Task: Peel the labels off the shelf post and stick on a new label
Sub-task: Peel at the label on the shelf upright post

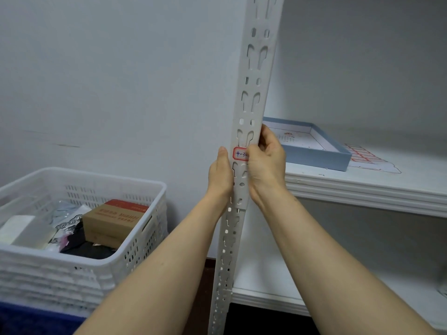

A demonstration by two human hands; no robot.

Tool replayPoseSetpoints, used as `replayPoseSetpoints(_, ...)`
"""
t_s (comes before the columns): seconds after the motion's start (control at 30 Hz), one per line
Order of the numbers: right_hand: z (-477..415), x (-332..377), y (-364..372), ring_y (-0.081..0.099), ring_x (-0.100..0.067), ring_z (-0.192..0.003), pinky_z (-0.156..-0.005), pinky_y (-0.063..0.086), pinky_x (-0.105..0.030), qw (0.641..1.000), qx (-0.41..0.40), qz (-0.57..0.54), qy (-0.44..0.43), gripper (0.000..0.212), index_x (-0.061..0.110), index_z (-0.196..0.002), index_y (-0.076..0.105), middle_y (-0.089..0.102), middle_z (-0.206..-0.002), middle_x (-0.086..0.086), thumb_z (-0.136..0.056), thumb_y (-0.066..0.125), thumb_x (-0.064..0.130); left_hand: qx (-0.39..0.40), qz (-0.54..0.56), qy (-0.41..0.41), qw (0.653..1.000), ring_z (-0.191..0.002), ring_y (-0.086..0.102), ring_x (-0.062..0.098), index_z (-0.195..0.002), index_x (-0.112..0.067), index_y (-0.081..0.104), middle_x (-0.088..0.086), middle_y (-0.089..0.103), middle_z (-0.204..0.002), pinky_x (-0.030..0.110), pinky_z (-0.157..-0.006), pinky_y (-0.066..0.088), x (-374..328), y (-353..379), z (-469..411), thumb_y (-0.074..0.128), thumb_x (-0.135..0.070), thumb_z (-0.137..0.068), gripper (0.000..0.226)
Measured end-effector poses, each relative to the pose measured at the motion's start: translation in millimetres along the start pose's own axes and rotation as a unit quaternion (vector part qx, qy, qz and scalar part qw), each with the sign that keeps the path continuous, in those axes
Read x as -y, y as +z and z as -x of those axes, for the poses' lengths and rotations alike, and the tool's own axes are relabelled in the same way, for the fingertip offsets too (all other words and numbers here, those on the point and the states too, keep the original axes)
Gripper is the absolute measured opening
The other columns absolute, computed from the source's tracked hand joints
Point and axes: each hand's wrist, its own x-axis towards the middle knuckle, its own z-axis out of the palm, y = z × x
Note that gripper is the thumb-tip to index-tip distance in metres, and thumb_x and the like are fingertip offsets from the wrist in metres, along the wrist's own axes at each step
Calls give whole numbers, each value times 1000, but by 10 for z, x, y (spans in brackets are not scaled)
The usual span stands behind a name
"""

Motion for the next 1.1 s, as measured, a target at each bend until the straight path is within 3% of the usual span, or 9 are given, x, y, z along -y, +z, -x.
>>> replayPoseSetpoints(0.2, 31, 7, 42, 64, -22, -94, -88, 53, -44, 989, -16, 143, -22, 56, 18, -119, 54, 65, -109, -7, -65, 62, 3, 1, -23, 20, 1000, -70, 55, -4, -96, -16, 60, -10, 61, -75, 1, -50, 43, 40, -20, -46, 19, -33, -103, 45)
replayPoseSetpoints(0.37, 36, -5, 101, 63, -24, -96, -87, 53, -43, 982, -43, 178, -41, 68, 17, -119, 53, 64, -108, -8, -51, 58, 20, 0, -34, 20, 999, -68, 58, 1, -86, -16, 63, -3, 63, -75, 11, -55, 47, 71, -18, -66, 17, -36, -103, 53)
replayPoseSetpoints(0.53, 26, 11, 107, 63, -24, -95, -86, 52, -41, 976, -39, 207, -55, 70, 14, -119, 51, 63, -109, -9, -50, 58, 22, -12, -33, 32, 999, -70, 60, 5, -87, -14, 64, -4, 64, -74, 13, -60, 49, 99, 0, -84, 17, -36, -103, 54)
replayPoseSetpoints(0.6, 19, 8, 83, 63, -22, -95, -87, 52, -39, 975, -32, 212, -55, 68, 14, -120, 50, 62, -111, -9, -53, 60, 19, -11, -28, 33, 999, -77, 63, 10, -89, -14, 65, -2, 66, -77, 19, -70, 51, 106, 6, -81, 18, -37, -103, 54)
replayPoseSetpoints(0.67, 25, 10, 64, 62, -20, -97, -86, 52, -34, 975, -21, 214, -52, 67, 15, -121, 49, 61, -114, -8, -56, 62, 17, -9, -29, 36, 999, -85, 64, 15, -88, -14, 66, 1, 68, -82, 27, -81, 51, 116, 12, -91, 19, -37, -103, 55)
replayPoseSetpoints(0.77, 32, 9, 56, 61, -19, -97, -82, 51, -24, 975, -17, 216, -58, 68, 16, -120, 49, 61, -114, -7, -53, 63, 20, -18, -30, 38, 999, -74, 62, 12, -73, -20, 62, -1, 65, -74, 29, -76, 49, 126, 15, -95, 20, -36, -103, 54)
replayPoseSetpoints(0.87, 17, 11, 46, 60, -12, -87, -66, 44, -5, 976, -11, 208, -58, 60, 15, -119, 48, 59, -115, -8, -63, 67, 6, -13, -31, 31, 999, -73, 61, 14, -72, -19, 63, 0, 65, -73, 30, -77, 49, 141, 13, -96, 18, -40, -102, 58)
replayPoseSetpoints(1.0, -13, -2, 30, 61, -18, -94, -76, 48, -17, 974, -12, 216, -66, 59, 13, -120, 48, 59, -116, -9, -64, 67, 4, -22, -25, 30, 999, -80, 62, 19, -71, -19, 64, 3, 66, -76, 35, -84, 50, 143, 25, -89, 18, -41, -102, 59)
replayPoseSetpoints(1.1, 2, -22, 19, 62, -18, -98, -85, 51, -29, 973, -10, 223, -65, 67, 16, -121, 48, 60, -116, -6, -57, 65, 17, -26, -27, 37, 999, -85, 63, 22, -71, -19, 63, 6, 67, -81, 36, -86, 50, 157, 24, -91, 17, -40, -102, 59)
